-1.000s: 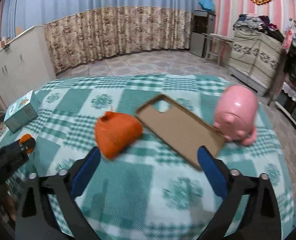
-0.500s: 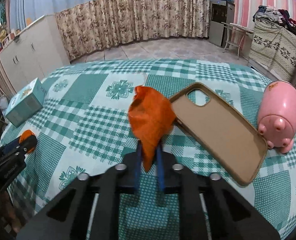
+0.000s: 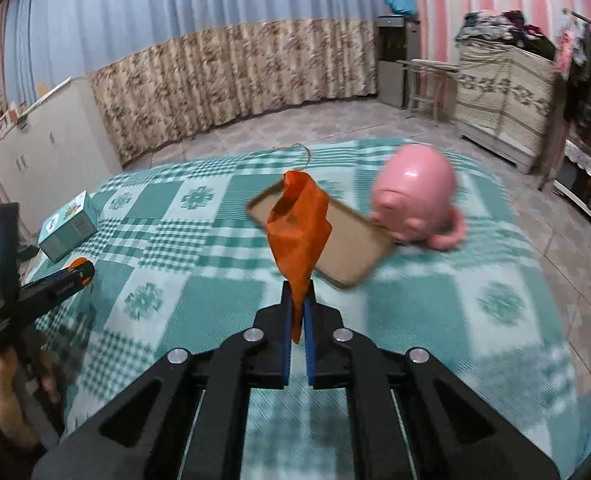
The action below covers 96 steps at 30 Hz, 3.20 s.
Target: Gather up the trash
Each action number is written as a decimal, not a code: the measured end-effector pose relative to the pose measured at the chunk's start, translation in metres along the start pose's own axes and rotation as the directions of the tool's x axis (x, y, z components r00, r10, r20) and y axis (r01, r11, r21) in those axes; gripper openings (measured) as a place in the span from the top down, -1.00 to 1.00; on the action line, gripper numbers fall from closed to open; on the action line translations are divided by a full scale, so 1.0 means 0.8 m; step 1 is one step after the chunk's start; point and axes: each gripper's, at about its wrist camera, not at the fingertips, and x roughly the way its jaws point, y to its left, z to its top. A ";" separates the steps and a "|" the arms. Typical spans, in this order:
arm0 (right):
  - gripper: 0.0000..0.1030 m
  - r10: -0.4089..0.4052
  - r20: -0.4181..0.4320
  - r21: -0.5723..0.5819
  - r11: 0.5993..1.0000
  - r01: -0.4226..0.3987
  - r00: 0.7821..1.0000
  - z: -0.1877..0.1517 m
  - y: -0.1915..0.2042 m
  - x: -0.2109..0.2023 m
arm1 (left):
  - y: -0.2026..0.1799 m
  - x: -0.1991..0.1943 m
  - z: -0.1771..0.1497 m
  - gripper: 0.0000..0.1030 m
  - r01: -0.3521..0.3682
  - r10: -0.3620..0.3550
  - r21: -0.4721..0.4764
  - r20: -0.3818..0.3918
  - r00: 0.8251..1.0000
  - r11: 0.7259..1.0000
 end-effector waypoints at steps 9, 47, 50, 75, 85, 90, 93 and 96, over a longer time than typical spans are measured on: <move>0.89 -0.183 0.082 0.085 0.981 0.177 0.980 -0.051 -0.099 -0.136 | -0.030 -0.037 -0.007 0.23 0.144 -0.144 0.036 0.016 0.989 0.989; 0.90 -0.594 -0.010 0.568 0.659 0.493 0.804 -0.224 -0.379 -0.299 | -0.539 -0.322 -0.254 0.23 0.642 -0.740 0.715 -0.267 0.618 0.278; 0.90 -0.593 -0.013 0.582 0.650 0.488 0.805 -0.228 -0.382 -0.301 | -0.559 -0.323 -0.266 0.23 0.638 -0.733 0.727 -0.285 0.618 0.255; 0.83 -0.531 -0.057 0.522 0.706 0.479 0.845 -0.223 -0.377 -0.272 | -0.471 -0.314 -0.183 -0.87 0.549 -0.713 0.674 -0.048 0.700 0.494; -0.36 -0.527 -0.076 0.511 0.708 0.487 0.846 -0.223 -0.375 -0.264 | -0.362 -0.309 -0.140 -0.89 0.511 -0.639 0.582 0.020 0.769 0.632; -0.72 -0.569 -0.083 0.484 0.695 0.532 0.818 -0.222 -0.365 -0.265 | -0.298 -0.322 -0.120 -0.89 0.480 -0.606 0.534 0.077 0.792 0.696; -0.80 -0.583 -0.055 0.474 0.699 0.535 0.810 -0.220 -0.360 -0.274 | -0.265 -0.336 -0.113 -0.89 0.462 -0.595 0.516 0.119 0.795 0.721; -0.86 -0.602 0.009 0.455 0.713 0.533 0.798 -0.213 -0.338 -0.290 | -0.235 -0.352 -0.113 -0.89 0.425 -0.576 0.523 0.162 0.802 0.739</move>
